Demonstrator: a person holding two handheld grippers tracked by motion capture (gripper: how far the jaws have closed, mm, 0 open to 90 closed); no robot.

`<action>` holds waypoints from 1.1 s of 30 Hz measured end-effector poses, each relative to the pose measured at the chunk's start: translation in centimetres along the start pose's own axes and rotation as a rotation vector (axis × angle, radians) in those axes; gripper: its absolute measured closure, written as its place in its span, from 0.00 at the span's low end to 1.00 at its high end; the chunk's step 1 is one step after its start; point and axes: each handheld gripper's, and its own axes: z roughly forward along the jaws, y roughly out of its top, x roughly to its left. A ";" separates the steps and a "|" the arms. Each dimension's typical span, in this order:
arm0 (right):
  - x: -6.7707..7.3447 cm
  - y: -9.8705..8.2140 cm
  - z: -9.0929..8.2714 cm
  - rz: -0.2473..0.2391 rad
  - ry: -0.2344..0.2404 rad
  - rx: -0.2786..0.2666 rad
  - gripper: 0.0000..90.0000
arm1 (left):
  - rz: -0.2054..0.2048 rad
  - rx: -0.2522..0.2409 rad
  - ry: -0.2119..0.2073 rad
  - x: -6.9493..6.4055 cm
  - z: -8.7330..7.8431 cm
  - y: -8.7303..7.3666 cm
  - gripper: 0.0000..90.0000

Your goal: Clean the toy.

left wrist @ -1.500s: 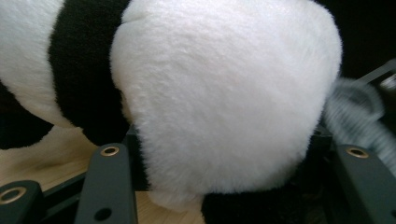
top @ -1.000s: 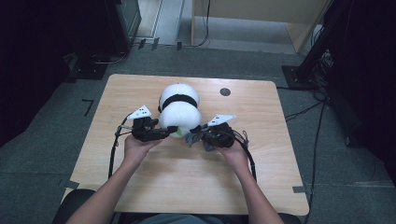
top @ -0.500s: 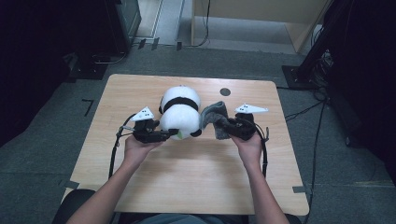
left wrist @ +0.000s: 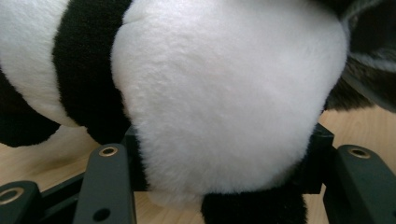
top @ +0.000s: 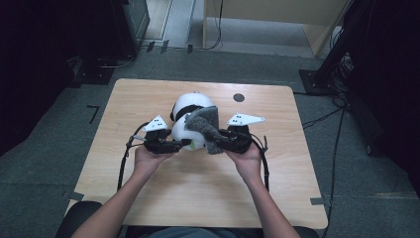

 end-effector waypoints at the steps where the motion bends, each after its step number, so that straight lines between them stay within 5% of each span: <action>1: 0.1 -0.1 0.2 -0.008 0.007 0.004 0.83 | -0.006 0.000 0.002 0.1 0.0 0.0 0.45; 9: 0.8 -1.3 2.4 -0.060 0.070 0.128 0.84 | -0.051 -0.016 0.020 0.9 -0.5 0.2 0.45; 17: -0.2 -2.9 4.3 -0.081 0.007 0.234 0.84 | -0.069 -0.056 0.013 1.9 -1.7 0.6 0.46; 22: -1.5 -3.1 3.7 -0.070 -0.039 0.236 0.83 | -0.047 -0.051 0.034 2.2 -2.2 0.6 0.45; 33: -4.6 -3.0 2.2 -0.015 -0.138 0.219 0.83 | -0.096 -0.085 0.071 4.2 -3.9 0.1 0.45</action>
